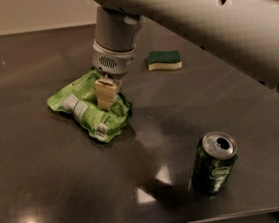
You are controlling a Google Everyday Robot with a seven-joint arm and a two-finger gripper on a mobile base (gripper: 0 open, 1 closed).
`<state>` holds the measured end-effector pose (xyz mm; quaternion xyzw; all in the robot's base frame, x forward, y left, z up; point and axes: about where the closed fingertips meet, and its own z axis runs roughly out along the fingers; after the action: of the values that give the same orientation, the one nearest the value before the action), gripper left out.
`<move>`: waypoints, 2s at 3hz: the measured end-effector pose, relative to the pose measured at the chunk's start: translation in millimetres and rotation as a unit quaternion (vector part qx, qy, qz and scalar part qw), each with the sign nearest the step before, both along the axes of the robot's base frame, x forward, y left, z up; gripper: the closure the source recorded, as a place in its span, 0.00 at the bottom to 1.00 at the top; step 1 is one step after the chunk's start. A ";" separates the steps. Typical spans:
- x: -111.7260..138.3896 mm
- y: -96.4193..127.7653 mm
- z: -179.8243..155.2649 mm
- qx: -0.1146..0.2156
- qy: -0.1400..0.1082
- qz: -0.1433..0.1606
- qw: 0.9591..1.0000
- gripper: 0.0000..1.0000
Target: Move green rice chip bag near green can
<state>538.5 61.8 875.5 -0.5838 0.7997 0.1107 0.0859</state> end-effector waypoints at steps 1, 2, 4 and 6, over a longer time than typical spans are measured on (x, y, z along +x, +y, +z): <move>-7.6 -10.9 11.4 0.003 -0.006 0.009 1.000 1.00; -18.9 -24.9 28.1 0.009 -0.017 0.025 1.000 1.00; -51.1 -62.3 51.8 0.016 -0.029 0.046 0.998 1.00; -74.3 -91.3 49.1 0.017 -0.017 0.041 0.999 1.00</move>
Offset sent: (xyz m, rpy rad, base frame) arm -0.0345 -0.0470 0.0498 0.0264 -0.0526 0.0898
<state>464.2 -29.5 924.7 -0.6164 0.7715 0.1174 0.1050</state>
